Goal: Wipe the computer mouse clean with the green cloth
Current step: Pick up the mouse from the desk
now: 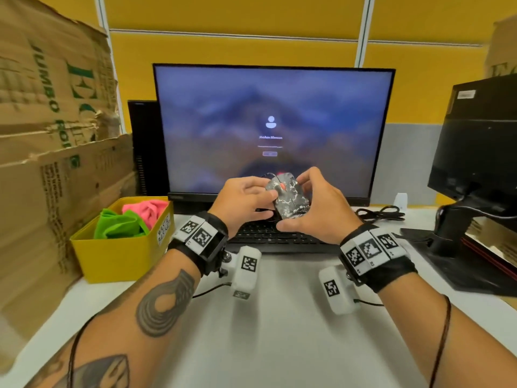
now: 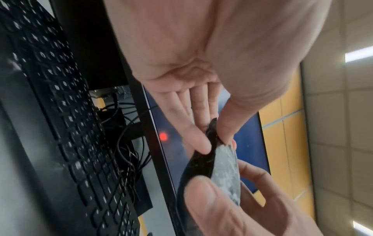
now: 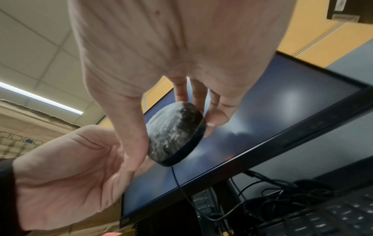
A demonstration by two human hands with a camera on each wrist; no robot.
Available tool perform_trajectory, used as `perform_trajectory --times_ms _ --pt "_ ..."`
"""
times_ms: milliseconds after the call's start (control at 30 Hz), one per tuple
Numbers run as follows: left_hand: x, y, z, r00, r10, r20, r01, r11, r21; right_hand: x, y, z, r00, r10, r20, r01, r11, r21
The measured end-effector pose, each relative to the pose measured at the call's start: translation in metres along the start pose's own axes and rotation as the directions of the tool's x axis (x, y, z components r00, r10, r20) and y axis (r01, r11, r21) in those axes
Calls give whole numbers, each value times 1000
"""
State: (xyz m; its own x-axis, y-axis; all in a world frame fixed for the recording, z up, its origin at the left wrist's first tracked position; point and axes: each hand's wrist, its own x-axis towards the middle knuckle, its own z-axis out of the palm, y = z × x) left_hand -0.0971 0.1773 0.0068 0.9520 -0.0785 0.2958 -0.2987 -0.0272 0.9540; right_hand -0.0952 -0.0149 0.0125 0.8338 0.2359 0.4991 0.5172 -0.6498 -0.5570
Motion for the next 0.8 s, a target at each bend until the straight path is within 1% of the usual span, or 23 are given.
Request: perform_trajectory --times_ms 67,133,233,333,433,500,600,700,800 --pt "0 -6 -13 1000 1 -8 -1 1000 -18 5 1 9 998 0 56 -4 998 63" --pt "0 -13 -21 1000 4 -19 -5 999 -34 9 6 14 994 0 108 -20 981 191" --pt "-2 -24 -25 1000 8 -29 -9 1000 -27 10 12 16 974 20 224 -104 922 372" --pt "-5 -29 -25 999 14 -46 -14 1000 -8 12 20 22 951 30 307 -182 858 481" --pt "-11 -27 -29 995 58 -78 -53 996 75 13 27 28 942 26 336 -220 803 554" --pt "-16 -24 -34 989 106 -105 -89 984 154 12 30 30 945 15 328 -218 774 594" --pt "-19 -21 -39 981 133 -140 -101 971 217 8 31 32 952 18 307 -220 736 640" --pt "-18 -25 -42 972 139 -190 -88 963 255 3 32 36 951 30 308 -234 723 650" --pt "-18 -29 -42 970 148 -191 -83 947 311 0 32 36 945 37 324 -251 717 650"
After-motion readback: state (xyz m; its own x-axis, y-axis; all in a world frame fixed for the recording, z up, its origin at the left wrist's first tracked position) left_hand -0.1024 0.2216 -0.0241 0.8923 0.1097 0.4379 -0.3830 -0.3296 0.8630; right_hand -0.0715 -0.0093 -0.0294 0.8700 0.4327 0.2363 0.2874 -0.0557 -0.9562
